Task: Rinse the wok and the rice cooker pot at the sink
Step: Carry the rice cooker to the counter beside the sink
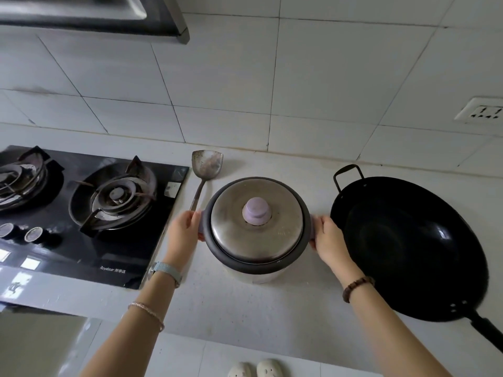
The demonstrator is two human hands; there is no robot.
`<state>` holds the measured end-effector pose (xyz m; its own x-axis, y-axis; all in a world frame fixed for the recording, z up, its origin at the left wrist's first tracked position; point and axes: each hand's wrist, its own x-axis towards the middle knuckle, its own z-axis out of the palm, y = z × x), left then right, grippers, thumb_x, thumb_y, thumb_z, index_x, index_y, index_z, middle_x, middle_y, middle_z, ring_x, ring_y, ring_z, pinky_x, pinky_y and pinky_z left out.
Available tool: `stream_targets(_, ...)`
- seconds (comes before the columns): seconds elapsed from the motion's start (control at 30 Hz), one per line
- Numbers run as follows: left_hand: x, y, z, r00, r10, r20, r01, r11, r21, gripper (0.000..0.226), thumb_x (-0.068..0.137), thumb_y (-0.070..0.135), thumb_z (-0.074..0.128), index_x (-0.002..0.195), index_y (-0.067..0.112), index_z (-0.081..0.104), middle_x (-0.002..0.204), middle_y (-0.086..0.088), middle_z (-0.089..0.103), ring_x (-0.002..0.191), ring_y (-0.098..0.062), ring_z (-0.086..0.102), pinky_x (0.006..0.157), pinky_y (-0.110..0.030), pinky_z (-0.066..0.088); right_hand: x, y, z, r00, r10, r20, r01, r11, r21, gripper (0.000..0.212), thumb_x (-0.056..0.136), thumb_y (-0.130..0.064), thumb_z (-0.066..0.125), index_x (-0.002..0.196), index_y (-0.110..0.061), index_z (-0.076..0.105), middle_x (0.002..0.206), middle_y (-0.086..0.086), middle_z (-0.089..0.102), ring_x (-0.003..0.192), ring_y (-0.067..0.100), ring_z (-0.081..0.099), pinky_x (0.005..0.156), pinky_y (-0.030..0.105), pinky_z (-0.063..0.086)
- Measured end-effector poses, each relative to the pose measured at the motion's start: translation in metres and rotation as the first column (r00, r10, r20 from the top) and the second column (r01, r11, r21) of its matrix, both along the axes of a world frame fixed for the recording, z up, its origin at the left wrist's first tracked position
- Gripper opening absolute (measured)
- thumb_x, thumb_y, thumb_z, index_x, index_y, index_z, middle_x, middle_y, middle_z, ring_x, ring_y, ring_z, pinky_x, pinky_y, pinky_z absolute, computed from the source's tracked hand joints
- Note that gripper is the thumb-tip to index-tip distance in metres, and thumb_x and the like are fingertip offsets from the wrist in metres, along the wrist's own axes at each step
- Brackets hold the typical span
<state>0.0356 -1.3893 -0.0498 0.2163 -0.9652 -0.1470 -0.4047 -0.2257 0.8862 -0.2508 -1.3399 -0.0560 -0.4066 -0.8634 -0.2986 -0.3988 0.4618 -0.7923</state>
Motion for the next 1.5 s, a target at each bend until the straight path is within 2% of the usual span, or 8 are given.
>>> stream_targets(0.17,0.003,0.015,0.005,0.998,0.041,-0.046,-0.043,0.998,-0.044,0.037,0.101,0.023,0.049,0.072,0.000,0.055,0.049,0.004,0.051,0.041,0.000,0.047,0.050,-0.018,0.040,0.000,0.004,0.009,1.000,0.019,-0.016,-0.020,0.998,-0.052,0.033,0.104,-0.032,0.035,0.088,-0.011,0.056,0.070,0.003,0.059,0.063,0.014,0.058,0.055,0.022,0.040)
stream_targets(0.3,0.011,0.035,0.015,0.993,0.103,-0.057,-0.107,0.991,-0.077,0.038,0.101,0.021,0.048,0.064,0.014,0.051,0.043,0.010,0.047,0.041,-0.001,0.046,0.046,-0.012,0.035,0.006,0.007,0.023,0.998,0.068,-0.018,-0.070,0.992,-0.105,0.036,0.103,-0.035,0.034,0.088,-0.010,0.056,0.071,0.004,0.059,0.064,0.017,0.058,0.055,0.026,0.042)
stream_targets(0.4,0.027,0.053,0.020,0.984,0.164,-0.075,-0.171,0.979,-0.107,0.037,0.101,0.024,0.049,0.066,0.012,0.052,0.053,0.005,0.049,0.043,-0.003,0.048,0.052,-0.020,0.039,0.019,0.007,0.036,0.990,0.136,-0.025,-0.138,0.981,-0.137,0.036,0.103,-0.037,0.034,0.083,-0.014,0.054,0.071,0.004,0.059,0.065,0.019,0.059,0.056,0.030,0.045)
stream_targets(0.63,0.082,0.120,0.040,0.929,0.355,-0.105,-0.368,0.916,-0.160,0.038,0.100,0.031,0.050,0.073,0.006,0.060,0.046,0.007,0.052,0.045,-0.009,0.051,0.053,-0.037,0.046,0.078,0.012,0.055,0.945,0.327,-0.016,-0.321,0.918,-0.232,0.039,0.104,-0.026,0.035,0.071,-0.009,0.046,0.059,0.006,0.049,0.051,0.016,0.046,0.038,0.011,0.032)
stream_targets(0.93,0.176,0.232,0.063,0.754,0.628,-0.191,-0.657,0.721,-0.220,0.041,0.099,0.023,0.055,0.069,-0.006,0.055,0.047,0.006,0.049,0.041,-0.009,0.048,0.046,-0.023,0.042,0.203,0.030,0.066,0.789,0.608,0.091,-0.571,0.779,-0.258,0.040,0.102,-0.033,0.039,0.067,-0.015,0.044,0.062,0.004,0.047,0.061,0.022,0.046,0.058,0.035,0.039)
stream_targets(1.13,0.251,0.310,0.071,0.631,0.734,-0.252,-0.775,0.584,-0.240,0.034,0.098,0.022,0.056,0.079,-0.006,0.063,0.059,-0.009,0.055,0.044,-0.012,0.051,0.045,-0.024,0.045,0.312,0.057,0.078,0.636,0.772,-0.003,-0.746,0.613,-0.259,0.041,0.102,-0.034,0.037,0.067,-0.016,0.045,0.061,0.005,0.050,0.059,0.022,0.049,0.055,0.028,0.036)
stream_targets(1.37,0.355,0.396,0.072,0.500,0.834,-0.233,-0.861,0.448,-0.240,0.031,0.098,0.022,0.056,0.082,-0.003,0.067,0.051,0.005,0.059,0.042,-0.005,0.050,0.044,-0.018,0.043,0.454,0.099,0.064,0.509,0.859,0.054,-0.821,0.504,-0.268,0.040,0.100,-0.037,0.039,0.063,-0.023,0.045,0.060,0.001,0.050,0.061,0.022,0.049,0.061,0.036,0.039)
stream_targets(1.5,0.415,0.439,0.078,0.498,0.851,-0.166,-0.860,0.460,-0.221,0.032,0.099,0.025,0.055,0.079,0.002,0.066,0.049,0.007,0.060,0.044,-0.005,0.053,0.049,-0.022,0.047,0.531,0.125,0.066,0.467,0.884,0.022,-0.844,0.453,-0.289,0.038,0.099,-0.037,0.041,0.063,-0.025,0.044,0.064,0.004,0.052,0.067,0.024,0.051,0.063,0.039,0.041)
